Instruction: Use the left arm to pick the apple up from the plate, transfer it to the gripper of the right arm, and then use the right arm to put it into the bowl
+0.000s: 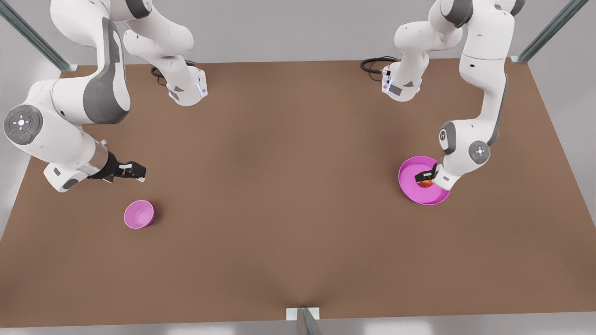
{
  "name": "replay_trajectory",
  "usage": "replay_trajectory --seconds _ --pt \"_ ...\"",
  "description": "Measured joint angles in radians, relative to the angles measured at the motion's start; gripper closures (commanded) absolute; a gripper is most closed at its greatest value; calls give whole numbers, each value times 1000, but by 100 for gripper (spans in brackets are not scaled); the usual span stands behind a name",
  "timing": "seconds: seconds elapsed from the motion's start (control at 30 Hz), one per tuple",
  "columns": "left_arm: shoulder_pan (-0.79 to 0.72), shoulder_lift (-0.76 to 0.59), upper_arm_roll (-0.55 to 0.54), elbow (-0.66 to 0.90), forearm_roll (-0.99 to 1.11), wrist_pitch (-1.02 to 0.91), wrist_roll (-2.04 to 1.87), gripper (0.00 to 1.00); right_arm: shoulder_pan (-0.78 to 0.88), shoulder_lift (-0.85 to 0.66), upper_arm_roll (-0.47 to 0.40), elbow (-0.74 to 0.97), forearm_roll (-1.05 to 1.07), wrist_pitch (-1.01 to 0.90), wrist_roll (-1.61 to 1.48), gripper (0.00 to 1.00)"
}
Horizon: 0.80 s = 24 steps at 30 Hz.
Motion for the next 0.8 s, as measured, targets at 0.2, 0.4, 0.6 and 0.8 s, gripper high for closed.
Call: replay_trajectory --seconds 0.2,0.4,0.6,0.8 --pt "0 50 -1 4 0 17 0 0 9 0 0 -2 2 1 3 0" --pt "0 79 -2 9 0 46 1 0 9 0 1 -2 1 0 5 0" --pt "0 88 -2 10 0 66 1 18 8 0 1 -2 1 0 6 0" --pt "0 88 -1 10 2 75 -1 20 8 1 1 -4 1 0 7 0"
